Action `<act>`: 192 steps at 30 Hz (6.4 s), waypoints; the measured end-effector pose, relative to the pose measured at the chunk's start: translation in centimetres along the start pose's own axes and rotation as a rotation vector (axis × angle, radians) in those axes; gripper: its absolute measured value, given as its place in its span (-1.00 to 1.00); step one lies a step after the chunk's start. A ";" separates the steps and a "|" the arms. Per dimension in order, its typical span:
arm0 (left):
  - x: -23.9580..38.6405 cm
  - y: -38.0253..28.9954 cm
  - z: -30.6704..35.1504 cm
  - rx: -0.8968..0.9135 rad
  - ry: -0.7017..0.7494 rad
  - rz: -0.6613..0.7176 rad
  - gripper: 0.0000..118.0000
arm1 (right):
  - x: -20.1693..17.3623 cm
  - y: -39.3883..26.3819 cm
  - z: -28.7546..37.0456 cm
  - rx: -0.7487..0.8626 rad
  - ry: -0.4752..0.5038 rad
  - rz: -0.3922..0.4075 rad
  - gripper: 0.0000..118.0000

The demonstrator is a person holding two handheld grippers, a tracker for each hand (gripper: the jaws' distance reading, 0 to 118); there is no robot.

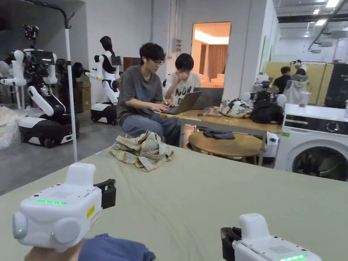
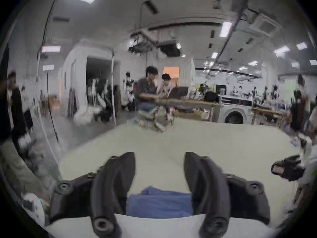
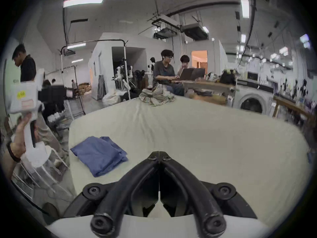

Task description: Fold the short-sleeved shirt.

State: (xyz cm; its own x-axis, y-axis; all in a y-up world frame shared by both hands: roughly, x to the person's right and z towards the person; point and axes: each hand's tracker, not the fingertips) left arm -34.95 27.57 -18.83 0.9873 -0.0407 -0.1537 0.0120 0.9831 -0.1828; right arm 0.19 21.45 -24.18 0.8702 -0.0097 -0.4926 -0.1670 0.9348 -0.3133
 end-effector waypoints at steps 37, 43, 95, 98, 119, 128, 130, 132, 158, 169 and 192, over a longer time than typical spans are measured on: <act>22.1 1.4 8.9 0.185 -0.413 -0.038 -1.00 | 10.3 -1.9 22.1 0.282 -0.672 -0.122 -1.00; 22.7 1.3 8.9 0.180 -0.433 -0.051 -1.00 | 9.6 -1.8 21.7 0.282 -0.648 -0.111 -1.00; 21.5 -0.2 9.1 0.292 -0.281 -0.019 -1.00 | 7.7 -2.2 21.1 0.400 -0.665 -0.053 -0.99; 21.2 -0.1 9.2 0.301 -0.277 -0.011 -1.00 | 7.8 -2.5 21.1 0.398 -0.663 -0.061 -0.95; 22.3 0.2 10.2 0.318 -0.305 -0.068 0.96 | 7.5 -2.5 21.5 0.377 -0.645 -0.016 1.00; 22.1 0.2 10.1 0.305 -0.305 -0.045 0.96 | 7.8 -2.4 21.9 0.410 -0.651 -0.060 1.00; 22.0 0.2 10.0 0.302 -0.303 -0.040 0.96 | 8.0 -2.3 21.9 0.408 -0.666 -0.070 1.00; 22.0 0.2 10.0 0.296 -0.301 -0.036 0.96 | 8.4 -2.0 21.5 0.375 -0.687 -0.081 1.00; 22.2 0.6 9.8 0.285 -0.323 -0.029 0.96 | 8.5 -1.4 21.8 0.355 -0.668 -0.132 1.00; 22.3 0.8 10.0 0.276 -0.340 -0.025 0.96 | 8.9 -1.1 22.1 0.359 -0.622 -0.223 1.00; 22.5 0.8 10.3 0.277 -0.353 -0.003 0.96 | 8.6 0.5 21.6 0.264 -0.656 -0.444 1.00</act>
State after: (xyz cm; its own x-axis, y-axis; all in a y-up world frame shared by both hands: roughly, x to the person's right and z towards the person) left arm -11.09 29.33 -12.40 0.9802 -0.0276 0.1963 0.0097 0.9957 0.0916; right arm 17.63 29.45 -11.08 0.9365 -0.2643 0.2303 0.2979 0.9463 -0.1255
